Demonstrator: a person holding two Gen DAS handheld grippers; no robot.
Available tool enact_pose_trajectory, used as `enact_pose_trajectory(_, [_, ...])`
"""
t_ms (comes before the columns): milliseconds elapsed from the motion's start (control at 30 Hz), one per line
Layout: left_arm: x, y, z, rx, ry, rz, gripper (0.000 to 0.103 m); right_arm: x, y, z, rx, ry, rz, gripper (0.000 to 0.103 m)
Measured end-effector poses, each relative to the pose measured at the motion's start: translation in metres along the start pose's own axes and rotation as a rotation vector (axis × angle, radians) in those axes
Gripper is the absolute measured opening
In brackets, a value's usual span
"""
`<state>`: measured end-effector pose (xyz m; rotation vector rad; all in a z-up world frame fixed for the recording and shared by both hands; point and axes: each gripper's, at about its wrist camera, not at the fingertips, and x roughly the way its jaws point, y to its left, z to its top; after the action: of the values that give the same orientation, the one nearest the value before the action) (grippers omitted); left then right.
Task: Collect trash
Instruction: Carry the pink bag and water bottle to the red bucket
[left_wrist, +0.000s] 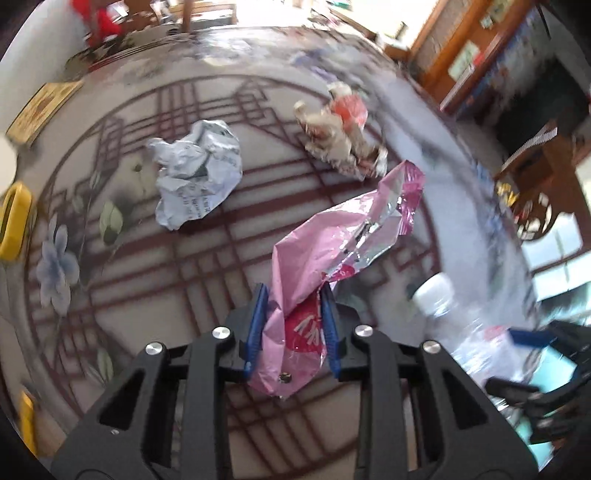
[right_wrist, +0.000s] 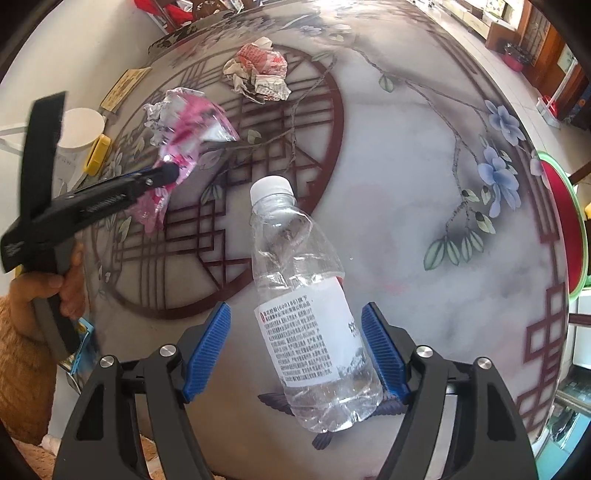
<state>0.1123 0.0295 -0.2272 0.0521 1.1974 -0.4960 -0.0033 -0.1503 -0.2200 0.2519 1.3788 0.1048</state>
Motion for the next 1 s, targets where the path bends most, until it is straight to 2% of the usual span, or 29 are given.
enact_pose_trajectory(133, [-0.021,-0.007,0.0,-0.052,-0.036,-0.047,0.028,0.004,0.005,0.002,-0.021,0.013,0.001,0.055])
enact_pose_trajectory(333, [-0.036,-0.022,0.003,-0.085,-0.067,-0.072,0.029,0.016,0.007,0.002,-0.044,0.055,-0.004,0.055])
enact_pose_trajectory(367, [-0.037,-0.026,0.003,-0.091,-0.07,-0.073,0.029,0.018,0.008,0.002,-0.05,0.059,-0.006,0.049])
enact_pose_trajectory(433, [-0.042,-0.029,0.003,-0.109,-0.078,-0.073,0.029,0.016,0.007,0.001,-0.05,0.05,0.008,0.049])
enact_pose_trajectory(800, [-0.074,-0.055,0.002,-0.179,-0.157,0.01,0.029,-0.026,-0.01,0.014,-0.081,-0.076,0.101,0.048])
enact_pose_trajectory(1000, [-0.089,-0.088,0.004,-0.154,-0.201,0.049,0.03,-0.047,-0.036,0.013,-0.062,-0.128,0.148,0.048])
